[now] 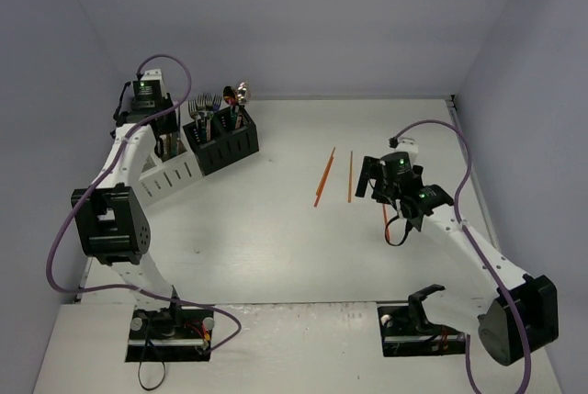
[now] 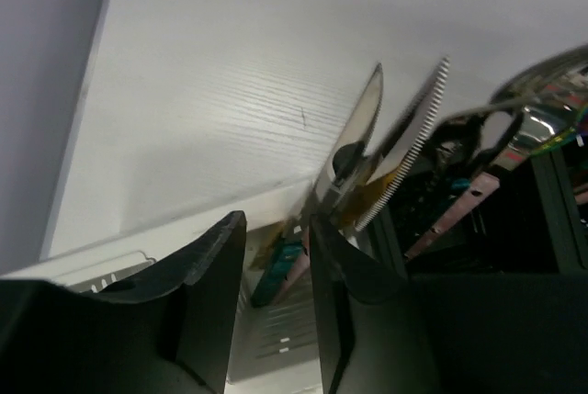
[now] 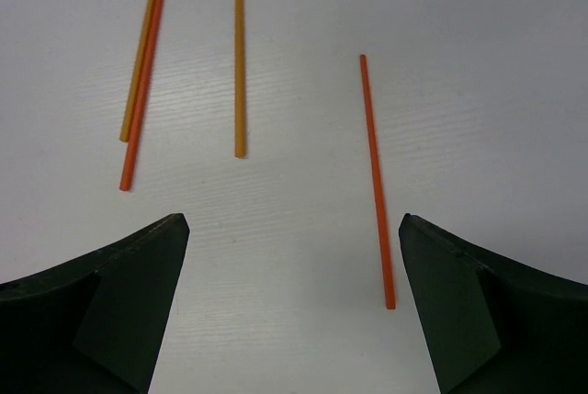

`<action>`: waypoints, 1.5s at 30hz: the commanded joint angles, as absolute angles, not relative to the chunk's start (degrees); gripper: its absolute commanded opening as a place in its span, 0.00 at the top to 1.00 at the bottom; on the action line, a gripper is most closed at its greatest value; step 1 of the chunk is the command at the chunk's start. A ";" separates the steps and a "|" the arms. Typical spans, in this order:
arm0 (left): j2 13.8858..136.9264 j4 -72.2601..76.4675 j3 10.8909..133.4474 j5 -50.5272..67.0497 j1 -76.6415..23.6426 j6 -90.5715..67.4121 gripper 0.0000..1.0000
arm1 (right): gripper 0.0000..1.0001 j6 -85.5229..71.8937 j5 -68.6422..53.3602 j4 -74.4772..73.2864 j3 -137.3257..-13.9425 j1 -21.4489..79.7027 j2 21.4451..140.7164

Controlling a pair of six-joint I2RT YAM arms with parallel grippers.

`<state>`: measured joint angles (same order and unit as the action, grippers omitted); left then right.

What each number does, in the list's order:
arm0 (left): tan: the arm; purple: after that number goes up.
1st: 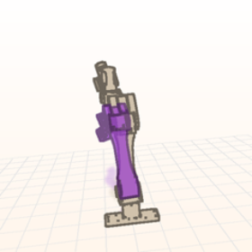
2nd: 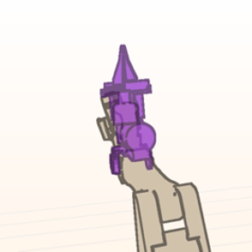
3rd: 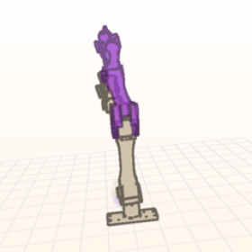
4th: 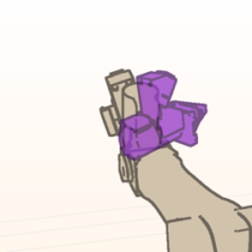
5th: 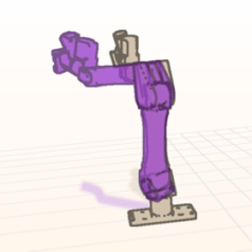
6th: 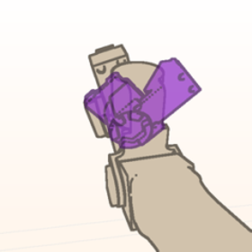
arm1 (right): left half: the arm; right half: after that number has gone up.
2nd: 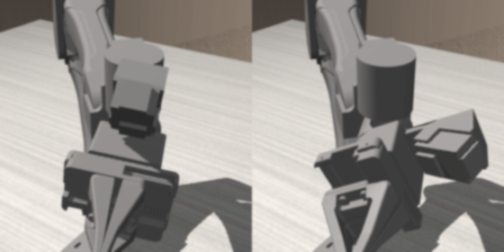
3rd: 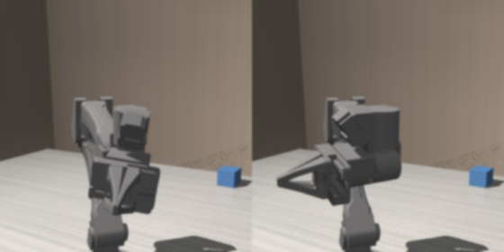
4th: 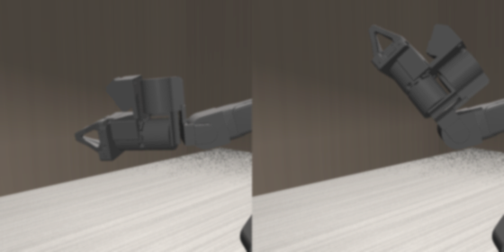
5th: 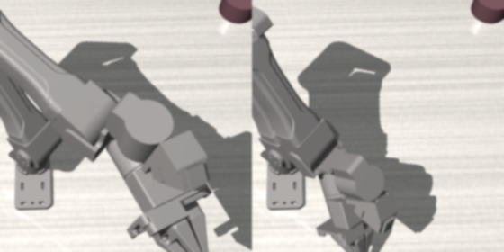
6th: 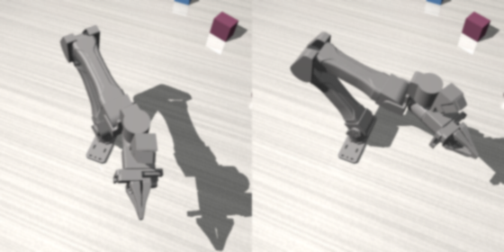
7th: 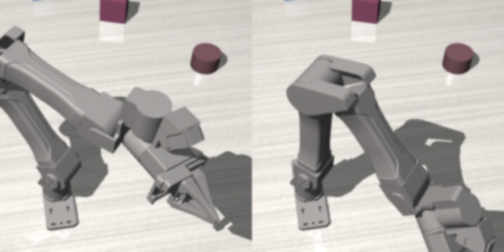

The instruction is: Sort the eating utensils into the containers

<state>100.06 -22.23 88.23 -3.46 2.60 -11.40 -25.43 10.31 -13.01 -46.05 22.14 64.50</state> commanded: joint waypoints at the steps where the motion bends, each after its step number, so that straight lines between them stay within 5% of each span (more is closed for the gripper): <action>1: 94.17 -20.98 88.43 -4.58 0.96 -12.51 0.62 | 0.04 -28.69 10.45 -15.63 -45.97 19.65 68.01; 10: 86.57 -28.92 91.42 -3.64 0.26 -15.15 0.32 | 0.09 -30.51 8.30 -18.81 -44.81 16.32 75.83; 21: 76.37 -33.14 83.38 2.82 -13.18 -17.26 0.30 | 0.40 -29.28 6.95 -18.12 -44.40 16.00 84.85; 29: 75.76 -32.39 79.74 5.93 -21.15 -20.56 0.30 | 0.51 -28.79 4.88 -15.56 -42.85 16.00 89.05; 38: 78.86 -26.71 80.38 11.14 -27.55 -27.30 0.30 | 1.00 -27.31 4.38 -13.63 -41.95 16.35 88.16; 45: 84.26 -21.75 84.68 15.15 -33.80 -31.81 0.30 | 1.00 -22.79 1.74 -12.35 -44.61 19.56 77.21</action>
<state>82.24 -29.10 79.42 11.06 -30.05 -27.32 -26.68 3.89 -12.87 -43.21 16.80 85.68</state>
